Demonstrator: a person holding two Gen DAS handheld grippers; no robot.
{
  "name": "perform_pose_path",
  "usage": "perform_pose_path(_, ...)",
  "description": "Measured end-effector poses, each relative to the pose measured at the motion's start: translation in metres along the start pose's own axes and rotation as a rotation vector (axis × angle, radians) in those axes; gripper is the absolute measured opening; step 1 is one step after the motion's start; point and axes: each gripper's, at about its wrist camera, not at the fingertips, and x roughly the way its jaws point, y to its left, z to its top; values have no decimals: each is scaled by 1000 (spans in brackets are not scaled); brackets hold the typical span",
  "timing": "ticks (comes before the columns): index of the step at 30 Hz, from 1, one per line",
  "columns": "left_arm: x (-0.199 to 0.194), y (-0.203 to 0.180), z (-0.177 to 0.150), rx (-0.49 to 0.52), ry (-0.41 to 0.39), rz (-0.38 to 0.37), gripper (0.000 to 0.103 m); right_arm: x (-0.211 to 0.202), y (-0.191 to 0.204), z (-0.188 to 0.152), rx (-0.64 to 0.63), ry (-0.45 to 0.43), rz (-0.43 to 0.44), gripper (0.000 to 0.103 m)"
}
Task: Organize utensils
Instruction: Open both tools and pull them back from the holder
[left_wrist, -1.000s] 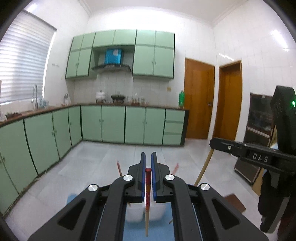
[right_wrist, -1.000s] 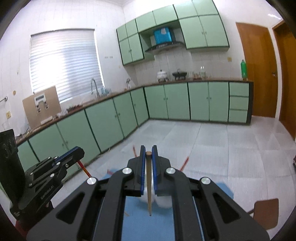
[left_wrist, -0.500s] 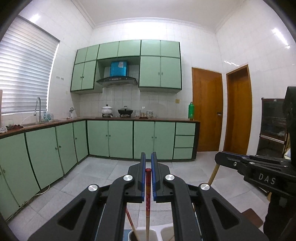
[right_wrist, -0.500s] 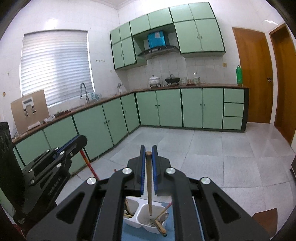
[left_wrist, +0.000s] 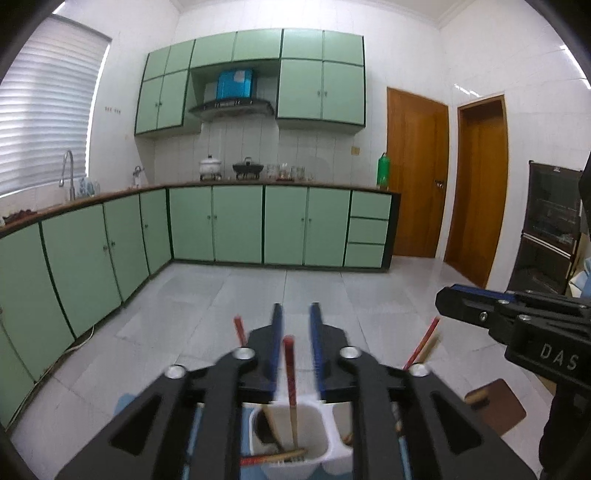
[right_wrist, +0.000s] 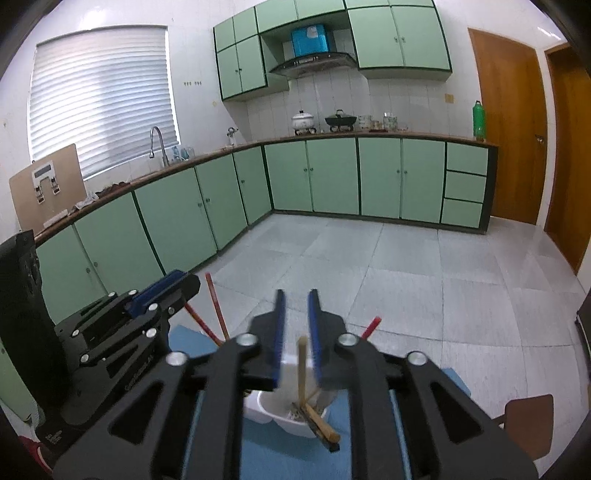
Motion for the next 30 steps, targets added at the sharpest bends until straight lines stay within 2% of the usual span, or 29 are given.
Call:
perform_pose_path(1, -4, 2, -5, -5, 9, 5, 33, -1, -1, -4, 3, 3, -13, 29)
perform_pose_path(2, -5, 3, -5, -8, 11, 6, 38, -3, -2, -7, 4, 2, -28, 40)
perform_pose_path(5, -20, 7, -12, -10, 16, 19, 50, -13, -6, -18, -2, -7, -59, 49)
perform_pose_path(10, -51, 17, -26, -31, 19, 42, 73, -43, -13, -46, 7, -30, -90, 68)
perform_pose_path(12, -66, 18, -36, -34, 26, 55, 80, -56, -15, -59, 10, -35, -99, 84)
perform_pose_path(14, -82, 18, -48, -39, 37, 61, 85, -70, -13, -74, 13, -42, -99, 91)
perform_pose_path(17, -98, 17, -58, -46, 56, 66, 93, -89, -7, -94, 10, -41, -92, 97)
perform_pose_path(19, -111, 16, -67, -58, 72, 57, 97, -102, -1, -110, 13, -34, -87, 97)
perform_pose_path(24, -141, 13, -84, -71, 98, 54, 97, -128, 7, -138, 50, -6, -70, 97)
perform_pose_path(30, -176, 7, -99, -55, 115, 82, 97, -155, 19, -163, 71, 19, -91, 97)
